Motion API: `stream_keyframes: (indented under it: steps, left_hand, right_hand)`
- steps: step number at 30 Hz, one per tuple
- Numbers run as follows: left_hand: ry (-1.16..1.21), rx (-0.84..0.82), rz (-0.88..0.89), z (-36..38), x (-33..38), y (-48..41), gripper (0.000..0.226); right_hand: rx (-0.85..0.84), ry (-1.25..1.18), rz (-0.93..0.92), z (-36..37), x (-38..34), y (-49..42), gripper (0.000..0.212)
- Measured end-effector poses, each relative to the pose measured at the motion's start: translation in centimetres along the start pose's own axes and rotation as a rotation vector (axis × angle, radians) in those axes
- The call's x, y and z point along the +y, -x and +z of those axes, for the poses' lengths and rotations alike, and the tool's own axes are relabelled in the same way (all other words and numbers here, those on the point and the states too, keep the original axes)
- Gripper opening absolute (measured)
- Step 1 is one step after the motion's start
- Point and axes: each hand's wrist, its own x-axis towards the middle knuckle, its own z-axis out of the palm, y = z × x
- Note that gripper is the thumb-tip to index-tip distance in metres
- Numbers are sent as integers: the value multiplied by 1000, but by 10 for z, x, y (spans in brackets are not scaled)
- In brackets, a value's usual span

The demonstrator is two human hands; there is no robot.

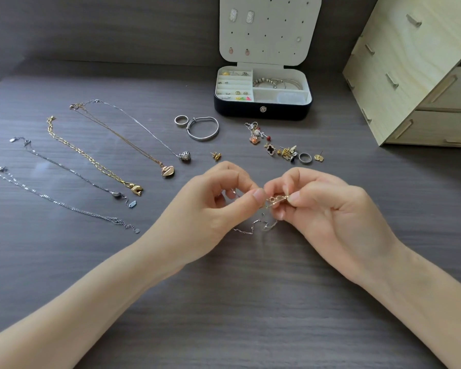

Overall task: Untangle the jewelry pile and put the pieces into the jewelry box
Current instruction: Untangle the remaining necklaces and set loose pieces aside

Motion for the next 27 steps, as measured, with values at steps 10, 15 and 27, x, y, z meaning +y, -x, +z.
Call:
stream_keyframes:
  steps: [10, 15, 27]
  left_hand:
    - [-54, 43, -1, 3, -2, 0, 13]
    - [105, -22, -128, 3, 2, 2, 16]
    - [166, -76, -199, 2, 9, 2, 20]
  right_hand:
    - [-16, 19, 112, -2, 2, 0, 23]
    - [-71, 50, 183, -4, -4, 1, 39]
    - [-111, 187, 78, 0, -7, 2, 14]
